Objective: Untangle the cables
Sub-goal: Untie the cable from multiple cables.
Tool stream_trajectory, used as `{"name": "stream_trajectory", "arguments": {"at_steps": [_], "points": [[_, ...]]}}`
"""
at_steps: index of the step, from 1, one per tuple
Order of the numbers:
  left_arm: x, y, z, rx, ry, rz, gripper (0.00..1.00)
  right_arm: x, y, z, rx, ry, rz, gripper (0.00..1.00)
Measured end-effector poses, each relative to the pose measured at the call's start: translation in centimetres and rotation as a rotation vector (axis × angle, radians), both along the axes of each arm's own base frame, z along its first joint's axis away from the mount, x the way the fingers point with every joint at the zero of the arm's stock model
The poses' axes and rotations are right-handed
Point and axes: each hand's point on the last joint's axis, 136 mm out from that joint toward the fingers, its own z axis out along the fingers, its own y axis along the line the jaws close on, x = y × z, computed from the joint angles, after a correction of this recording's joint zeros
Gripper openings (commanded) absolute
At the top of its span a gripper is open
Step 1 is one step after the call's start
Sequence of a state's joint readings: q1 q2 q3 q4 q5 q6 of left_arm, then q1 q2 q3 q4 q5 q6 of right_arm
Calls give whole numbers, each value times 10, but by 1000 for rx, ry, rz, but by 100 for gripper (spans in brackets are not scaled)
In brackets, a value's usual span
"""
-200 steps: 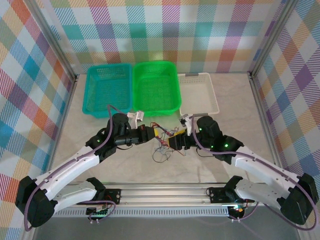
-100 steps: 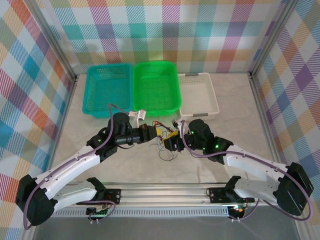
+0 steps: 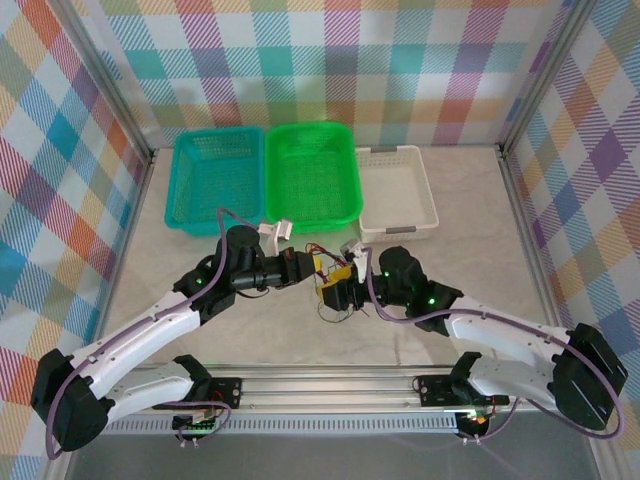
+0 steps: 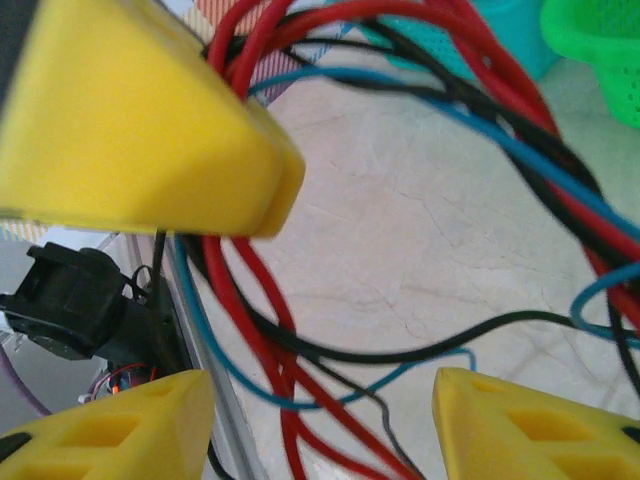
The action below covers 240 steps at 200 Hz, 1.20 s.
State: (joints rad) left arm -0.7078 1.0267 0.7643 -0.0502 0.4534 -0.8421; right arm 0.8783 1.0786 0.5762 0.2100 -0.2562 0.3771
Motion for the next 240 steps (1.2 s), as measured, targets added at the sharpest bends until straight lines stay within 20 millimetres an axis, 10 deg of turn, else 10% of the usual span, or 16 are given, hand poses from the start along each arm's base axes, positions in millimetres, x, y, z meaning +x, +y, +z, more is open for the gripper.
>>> {"name": "stream_trajectory", "arguments": {"at_steps": [92,124,182,240], "points": [[1,-1,3,-16,15,10,2,-5,-4,4,19,-27,2,0],[0,1,6,-21,8,16,14,-7,-5,8,29,-30,4,0],[-10,11,26,-43,-60,15,73,-14,-19,36,88,-57,-19,0],[-22,25,5,-5,-67,19,80,-27,-19,55,157,25,25,0]]}}
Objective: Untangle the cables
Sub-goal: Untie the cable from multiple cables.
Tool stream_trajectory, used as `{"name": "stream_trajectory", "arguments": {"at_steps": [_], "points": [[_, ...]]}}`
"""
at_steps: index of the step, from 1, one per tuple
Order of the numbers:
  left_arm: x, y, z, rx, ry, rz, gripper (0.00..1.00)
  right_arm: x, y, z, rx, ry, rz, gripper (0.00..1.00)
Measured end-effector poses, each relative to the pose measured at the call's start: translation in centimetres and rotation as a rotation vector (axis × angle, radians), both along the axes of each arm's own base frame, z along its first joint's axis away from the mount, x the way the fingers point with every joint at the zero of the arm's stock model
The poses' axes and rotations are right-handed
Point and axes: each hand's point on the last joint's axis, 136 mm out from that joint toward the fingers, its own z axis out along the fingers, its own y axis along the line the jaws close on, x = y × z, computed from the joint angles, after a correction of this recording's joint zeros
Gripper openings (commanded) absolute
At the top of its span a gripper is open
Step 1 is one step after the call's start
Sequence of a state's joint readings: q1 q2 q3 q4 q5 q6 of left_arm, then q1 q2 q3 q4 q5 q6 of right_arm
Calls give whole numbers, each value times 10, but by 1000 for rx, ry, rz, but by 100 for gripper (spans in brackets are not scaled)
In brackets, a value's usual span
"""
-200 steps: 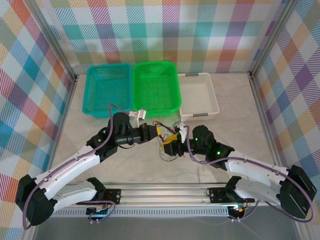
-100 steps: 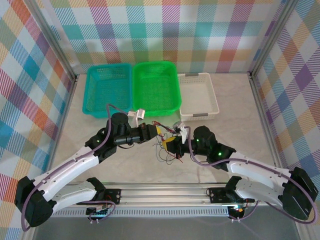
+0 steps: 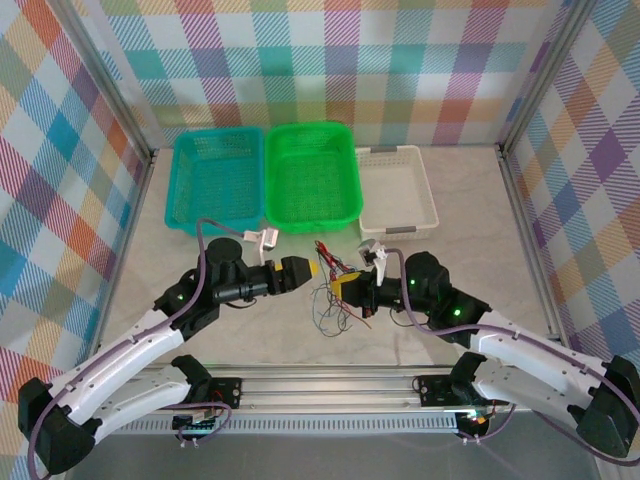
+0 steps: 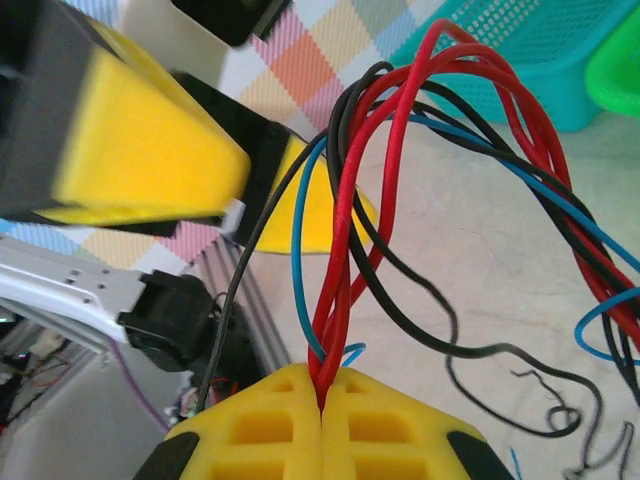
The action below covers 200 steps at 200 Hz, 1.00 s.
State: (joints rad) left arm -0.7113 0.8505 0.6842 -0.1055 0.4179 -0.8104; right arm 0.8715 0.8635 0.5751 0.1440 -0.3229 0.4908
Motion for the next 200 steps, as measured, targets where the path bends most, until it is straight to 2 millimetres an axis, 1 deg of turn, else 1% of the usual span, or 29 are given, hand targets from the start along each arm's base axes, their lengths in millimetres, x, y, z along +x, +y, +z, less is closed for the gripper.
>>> {"name": "stream_trajectory", "arguments": {"at_steps": [22,47,59,74,90,103,137,159,182,200], "points": [[-4,4,-19,23,16,-1,79,-3,-1,15,48,37,24,0],[-6,9,-39,62,19,6,79,-7,-1,38,105,77,57,0],[-6,10,-45,77,15,5,79,-10,0,49,129,90,76,0],[-4,9,-47,79,-5,5,80,-15,1,60,151,114,109,0],[0,7,-43,59,-38,5,81,-20,5,68,169,141,147,0],[3,3,-39,41,-63,5,83,-23,8,72,178,170,179,0],[11,-5,-27,-25,-134,0,89,-30,13,71,178,243,241,0],[10,-6,-15,-77,-191,-3,92,-35,14,73,182,270,271,0],[5,-2,0,-128,-253,0,91,-37,15,74,189,298,295,0],[3,1,8,-156,-285,3,90,-36,18,75,196,313,309,0]]}}
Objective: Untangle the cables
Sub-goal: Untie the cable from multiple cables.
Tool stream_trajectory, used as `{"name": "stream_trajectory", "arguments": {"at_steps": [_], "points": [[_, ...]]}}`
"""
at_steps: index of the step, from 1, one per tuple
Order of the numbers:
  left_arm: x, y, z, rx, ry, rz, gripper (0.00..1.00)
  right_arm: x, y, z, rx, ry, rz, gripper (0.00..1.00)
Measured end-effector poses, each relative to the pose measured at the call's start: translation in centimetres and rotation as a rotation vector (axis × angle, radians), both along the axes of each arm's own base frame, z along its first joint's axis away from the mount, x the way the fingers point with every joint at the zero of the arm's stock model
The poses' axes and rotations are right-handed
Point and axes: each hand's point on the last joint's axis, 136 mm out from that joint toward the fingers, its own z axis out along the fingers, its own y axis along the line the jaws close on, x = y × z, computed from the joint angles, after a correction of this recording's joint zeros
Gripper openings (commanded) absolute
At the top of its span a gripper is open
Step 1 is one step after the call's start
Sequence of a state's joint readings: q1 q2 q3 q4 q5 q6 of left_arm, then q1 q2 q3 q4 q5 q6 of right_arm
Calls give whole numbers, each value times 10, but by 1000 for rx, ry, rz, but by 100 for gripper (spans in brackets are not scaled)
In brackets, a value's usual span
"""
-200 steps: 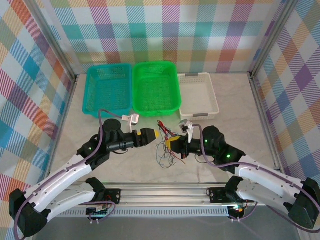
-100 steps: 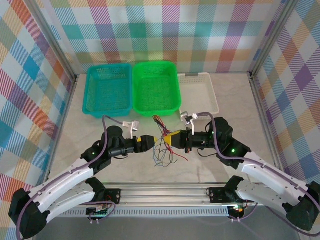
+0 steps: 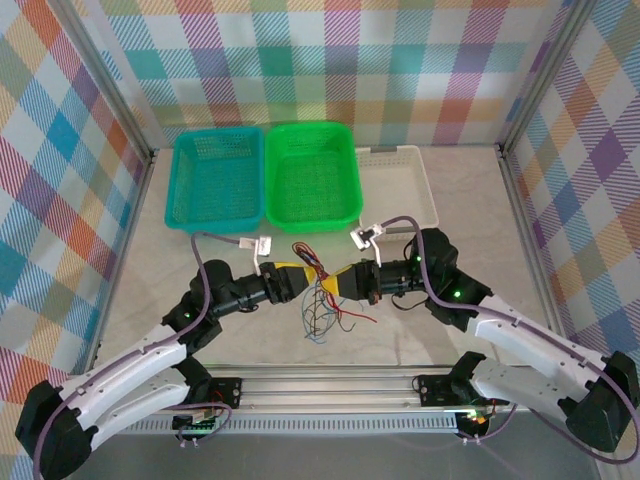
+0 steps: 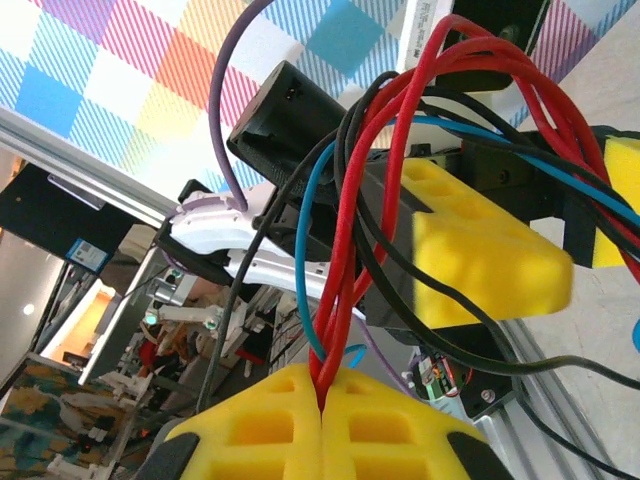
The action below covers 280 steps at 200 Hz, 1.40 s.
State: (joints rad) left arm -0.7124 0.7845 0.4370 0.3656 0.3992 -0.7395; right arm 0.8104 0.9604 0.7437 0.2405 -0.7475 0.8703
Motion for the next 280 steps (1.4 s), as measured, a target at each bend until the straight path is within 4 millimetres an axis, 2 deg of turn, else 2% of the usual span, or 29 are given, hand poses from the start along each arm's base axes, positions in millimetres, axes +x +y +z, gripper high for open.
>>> {"name": "stream_trajectory", "arguments": {"at_steps": [23,48,69,107,116,130,147,194,226,244,258,280], "points": [[0,1,-1,-16,-13,4,84,0,3,1,9,23,17,0],[3,0,-1,-31,-14,14,64,0,6,7,34,35,32,0],[5,-2,-2,-32,-14,14,55,0,7,11,49,45,39,0],[7,-3,-3,-34,-8,22,50,-1,7,12,67,64,47,0],[8,-4,-2,-38,-12,22,51,-1,7,10,68,70,47,0],[10,-5,-2,-42,-9,29,60,-1,7,8,67,83,47,0],[14,-5,-5,-38,1,42,61,0,8,7,72,89,50,0],[20,-13,-7,-36,15,41,36,0,8,2,71,110,51,0],[24,-15,1,-51,7,48,27,-1,8,-2,74,119,51,0],[25,-15,3,-55,4,55,16,-1,7,-8,73,127,51,0],[26,-15,5,-58,5,60,0,-1,7,-14,64,137,51,0],[25,-16,5,-58,5,58,0,-2,6,-17,57,143,48,0]]}}
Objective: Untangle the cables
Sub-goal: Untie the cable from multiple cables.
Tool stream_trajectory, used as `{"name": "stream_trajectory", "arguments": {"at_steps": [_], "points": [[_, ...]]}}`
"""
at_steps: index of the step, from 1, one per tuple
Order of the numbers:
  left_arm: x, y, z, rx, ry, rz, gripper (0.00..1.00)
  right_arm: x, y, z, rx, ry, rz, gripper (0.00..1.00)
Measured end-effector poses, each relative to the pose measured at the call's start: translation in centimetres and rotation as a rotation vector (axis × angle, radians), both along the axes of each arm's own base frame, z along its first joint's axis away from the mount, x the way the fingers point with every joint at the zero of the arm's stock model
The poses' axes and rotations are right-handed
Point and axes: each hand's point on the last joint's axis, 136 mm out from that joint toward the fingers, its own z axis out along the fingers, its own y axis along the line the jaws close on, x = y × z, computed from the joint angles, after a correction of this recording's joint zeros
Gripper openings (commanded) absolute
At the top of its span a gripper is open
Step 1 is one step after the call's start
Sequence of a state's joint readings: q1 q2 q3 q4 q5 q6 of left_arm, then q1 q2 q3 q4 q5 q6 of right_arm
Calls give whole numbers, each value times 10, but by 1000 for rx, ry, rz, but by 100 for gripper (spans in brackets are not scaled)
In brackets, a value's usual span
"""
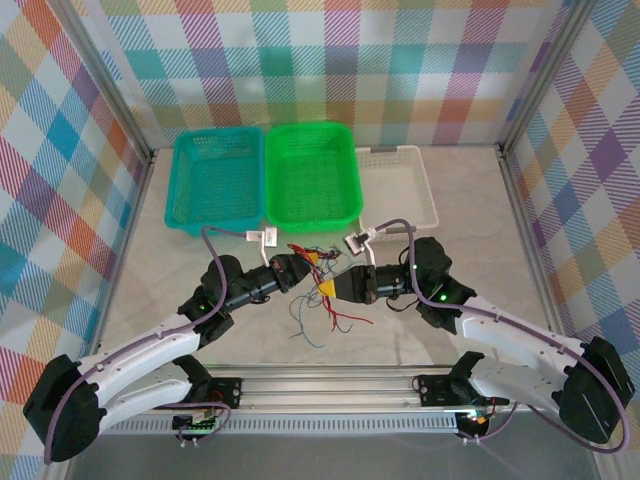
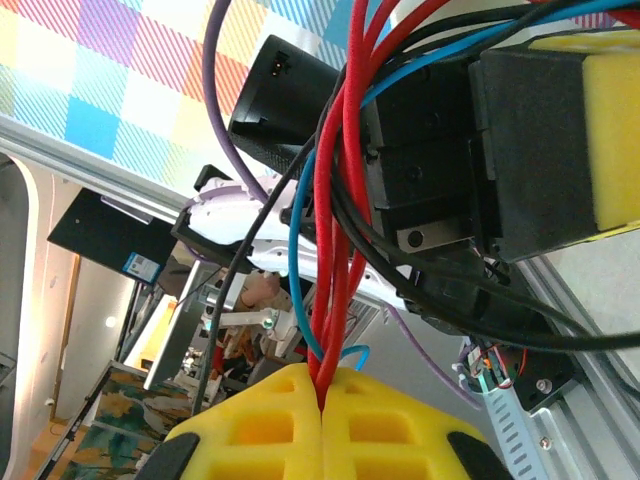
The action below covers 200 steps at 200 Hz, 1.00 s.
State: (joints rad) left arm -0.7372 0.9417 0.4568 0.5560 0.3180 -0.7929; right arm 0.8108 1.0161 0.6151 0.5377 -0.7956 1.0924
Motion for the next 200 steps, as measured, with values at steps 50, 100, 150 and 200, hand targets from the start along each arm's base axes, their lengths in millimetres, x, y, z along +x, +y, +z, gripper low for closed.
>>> {"name": "stream_trajectory", "arguments": {"at_steps": [50,100,150,200], "points": [[-7,5,-1,25,1,-4,0,-4,-18,10,-9,-45,-84,0],[-26,19,-7,91,-12,-23,0,18,-33,7,-101,-37,-243,0],[-38,15,-45,201,86,-104,0,61,-46,-29,-295,65,-421,10],[-38,10,-49,237,134,-128,0,85,-48,-51,-455,38,-496,53]]}}
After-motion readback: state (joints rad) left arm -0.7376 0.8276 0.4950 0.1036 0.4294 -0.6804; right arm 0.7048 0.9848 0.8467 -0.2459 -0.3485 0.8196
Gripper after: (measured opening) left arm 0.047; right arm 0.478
